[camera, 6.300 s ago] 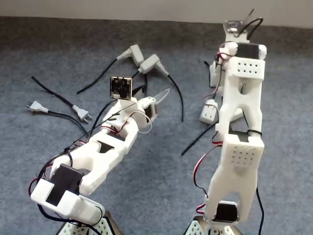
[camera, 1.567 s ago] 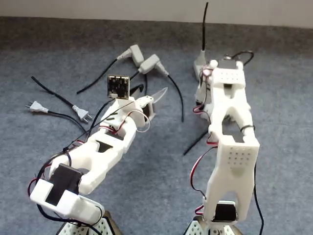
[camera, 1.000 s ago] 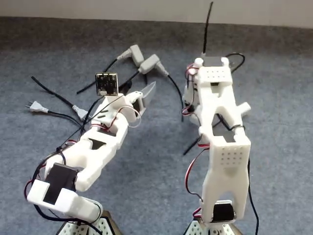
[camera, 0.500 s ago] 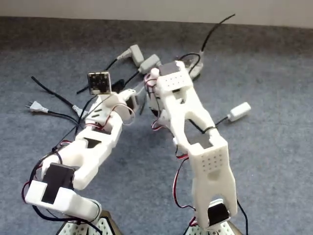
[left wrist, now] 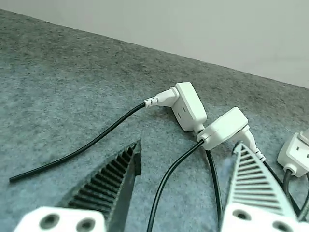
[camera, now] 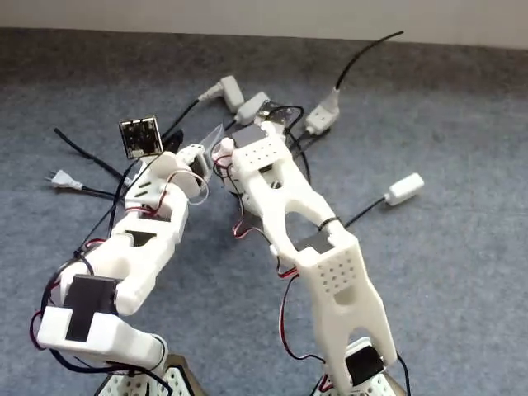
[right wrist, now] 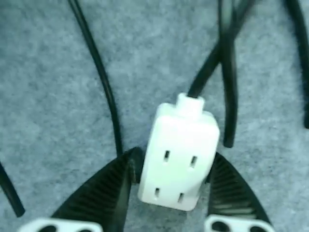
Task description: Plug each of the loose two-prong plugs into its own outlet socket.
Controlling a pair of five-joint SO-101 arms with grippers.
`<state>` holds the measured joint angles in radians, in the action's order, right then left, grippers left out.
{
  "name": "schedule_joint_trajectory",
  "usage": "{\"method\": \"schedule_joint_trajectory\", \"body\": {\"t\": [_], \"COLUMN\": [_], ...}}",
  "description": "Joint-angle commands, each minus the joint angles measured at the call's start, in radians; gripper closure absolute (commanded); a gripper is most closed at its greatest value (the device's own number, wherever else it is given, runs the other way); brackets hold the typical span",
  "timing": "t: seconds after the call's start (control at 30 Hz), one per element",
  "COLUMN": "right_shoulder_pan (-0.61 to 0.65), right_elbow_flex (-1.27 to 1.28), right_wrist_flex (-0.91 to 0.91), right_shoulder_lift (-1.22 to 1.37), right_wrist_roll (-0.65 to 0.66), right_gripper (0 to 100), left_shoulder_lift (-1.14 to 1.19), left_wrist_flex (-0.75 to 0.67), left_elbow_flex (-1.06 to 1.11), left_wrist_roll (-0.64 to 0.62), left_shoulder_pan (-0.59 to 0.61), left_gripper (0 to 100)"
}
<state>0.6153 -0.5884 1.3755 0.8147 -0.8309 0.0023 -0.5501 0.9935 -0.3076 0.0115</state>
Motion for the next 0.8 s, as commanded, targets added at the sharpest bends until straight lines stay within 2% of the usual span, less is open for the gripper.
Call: {"method": "schedule_joint_trajectory", "body": {"t": [0.0,0.27,0.5,0.77], "right_shoulder_pan": [0.033,-0.056,-0.162,-0.174], "right_elbow_flex": [-0.116,-0.573,-0.967,-0.975], "right_wrist_flex": [0.079,0.392,0.389,0.389], "right_shoulder_lift": [-0.001,-0.002,-0.059,-0.317], "right_wrist_roll": [-0.005,0.14,0.35,0.632], "right_gripper": [73.1,72.1,72.1,72.1], "left_shoulder_lift": [-0.015,-0.015,-0.015,-0.022], "left_wrist_flex": [-0.021,-0.021,-0.021,-0.021], "left_elbow_flex": [-0.039,-0.039,-0.038,-0.051], "left_wrist_roll": [-0.005,-0.005,-0.005,0.0], "left_shoulder_pan": [0.012,0.012,0.012,0.025], "left_gripper": [71,71,71,71]}}
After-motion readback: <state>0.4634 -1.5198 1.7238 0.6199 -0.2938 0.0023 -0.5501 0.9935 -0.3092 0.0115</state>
